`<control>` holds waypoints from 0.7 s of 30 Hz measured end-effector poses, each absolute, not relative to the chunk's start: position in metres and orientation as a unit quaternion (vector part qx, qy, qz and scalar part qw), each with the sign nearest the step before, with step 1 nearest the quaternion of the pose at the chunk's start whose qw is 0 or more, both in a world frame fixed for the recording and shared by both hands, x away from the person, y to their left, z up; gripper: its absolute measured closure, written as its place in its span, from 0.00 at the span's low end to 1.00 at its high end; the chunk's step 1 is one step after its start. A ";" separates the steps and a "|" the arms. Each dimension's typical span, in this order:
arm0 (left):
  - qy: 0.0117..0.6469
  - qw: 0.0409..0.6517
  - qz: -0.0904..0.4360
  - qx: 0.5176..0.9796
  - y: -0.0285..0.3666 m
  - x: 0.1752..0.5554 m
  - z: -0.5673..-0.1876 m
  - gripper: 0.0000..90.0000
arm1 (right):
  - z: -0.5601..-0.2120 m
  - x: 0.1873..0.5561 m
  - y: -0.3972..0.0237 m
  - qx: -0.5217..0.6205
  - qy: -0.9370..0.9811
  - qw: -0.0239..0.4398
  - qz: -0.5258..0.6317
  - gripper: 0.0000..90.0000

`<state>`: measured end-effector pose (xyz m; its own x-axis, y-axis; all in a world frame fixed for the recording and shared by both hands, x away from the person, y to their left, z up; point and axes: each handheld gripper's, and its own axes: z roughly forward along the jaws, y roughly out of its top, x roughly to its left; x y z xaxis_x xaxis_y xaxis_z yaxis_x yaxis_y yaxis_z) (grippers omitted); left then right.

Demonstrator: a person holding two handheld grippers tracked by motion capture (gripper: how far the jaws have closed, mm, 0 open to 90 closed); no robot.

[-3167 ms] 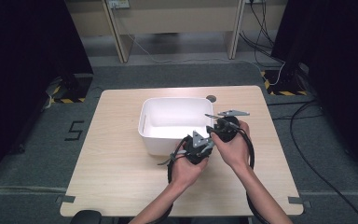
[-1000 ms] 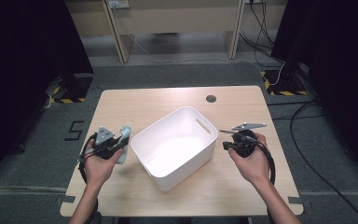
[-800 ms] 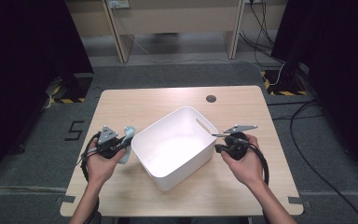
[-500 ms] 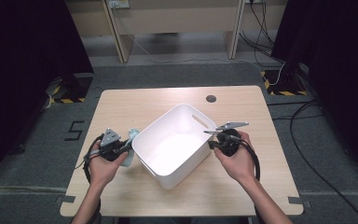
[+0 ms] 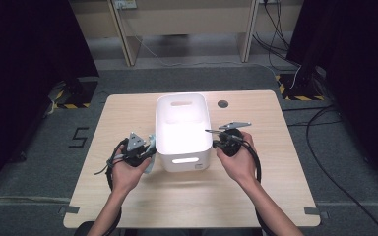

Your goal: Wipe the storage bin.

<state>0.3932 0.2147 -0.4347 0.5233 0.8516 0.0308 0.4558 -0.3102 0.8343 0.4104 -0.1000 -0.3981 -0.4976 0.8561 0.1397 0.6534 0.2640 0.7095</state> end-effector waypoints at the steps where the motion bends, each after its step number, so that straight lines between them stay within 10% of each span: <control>1: 0.425 0.406 0.246 0.771 0.216 0.394 -0.435 0.89 | -0.399 0.409 -0.098 0.480 0.785 0.139 0.366 1.00; 21: 0.391 0.454 0.275 0.752 0.227 0.328 -0.431 0.88 | -0.374 0.403 -0.093 0.485 0.743 0.153 0.436 0.73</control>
